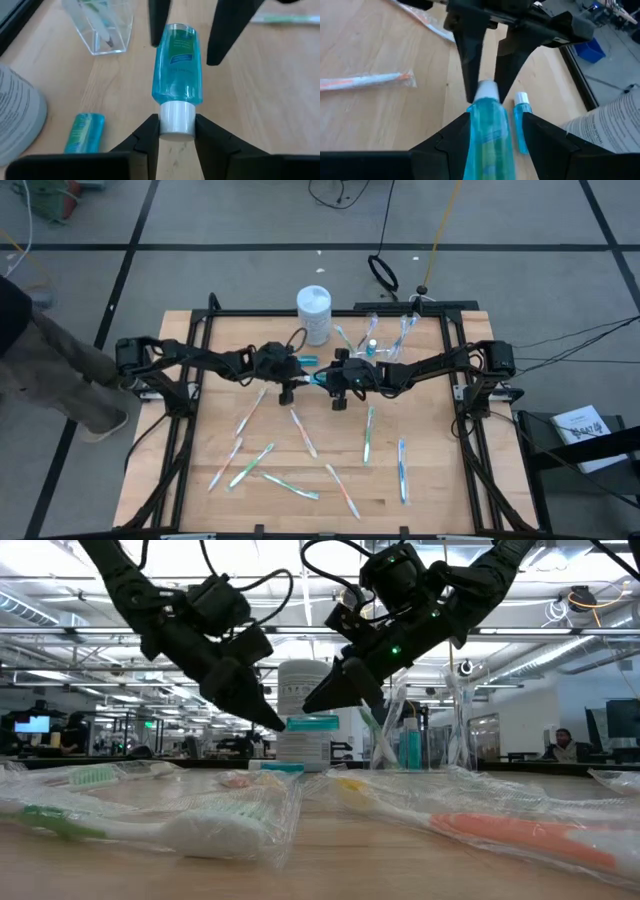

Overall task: Pick & Place toothbrushing station
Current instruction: Put the blue mouthwash into the transparent organizer

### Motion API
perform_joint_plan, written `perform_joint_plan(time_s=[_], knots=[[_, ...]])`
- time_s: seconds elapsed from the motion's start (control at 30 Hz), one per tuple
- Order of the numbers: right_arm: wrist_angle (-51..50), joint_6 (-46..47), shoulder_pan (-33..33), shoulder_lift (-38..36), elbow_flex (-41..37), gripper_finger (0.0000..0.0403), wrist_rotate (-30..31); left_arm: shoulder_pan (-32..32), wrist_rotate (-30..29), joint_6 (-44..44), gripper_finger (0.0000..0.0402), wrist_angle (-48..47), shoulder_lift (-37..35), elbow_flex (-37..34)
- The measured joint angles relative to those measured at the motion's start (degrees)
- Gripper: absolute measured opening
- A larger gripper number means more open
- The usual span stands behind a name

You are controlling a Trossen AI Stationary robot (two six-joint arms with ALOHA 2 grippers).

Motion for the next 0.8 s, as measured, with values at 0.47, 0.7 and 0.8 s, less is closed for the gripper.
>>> perform_joint_plan(time_s=[0.47,0.7,0.8], knots=[[0.0,7.8,-0.1,0.0,0.0,0.0221,-1.9,-5.9,-13.6,8.9,0.0106,-9.3,-0.1,7.9],[-0.1,12.7,-1.6,-0.1,0.0,0.0222,-3.0,-8.4,-16.5,17.2,0.0106,-10.7,-0.1,11.7],[0.0,13.3,-2.4,-0.1,0.0,0.0214,-3.1,-9.1,-17.9,18.3,0.0106,-11.0,-0.1,12.1]])
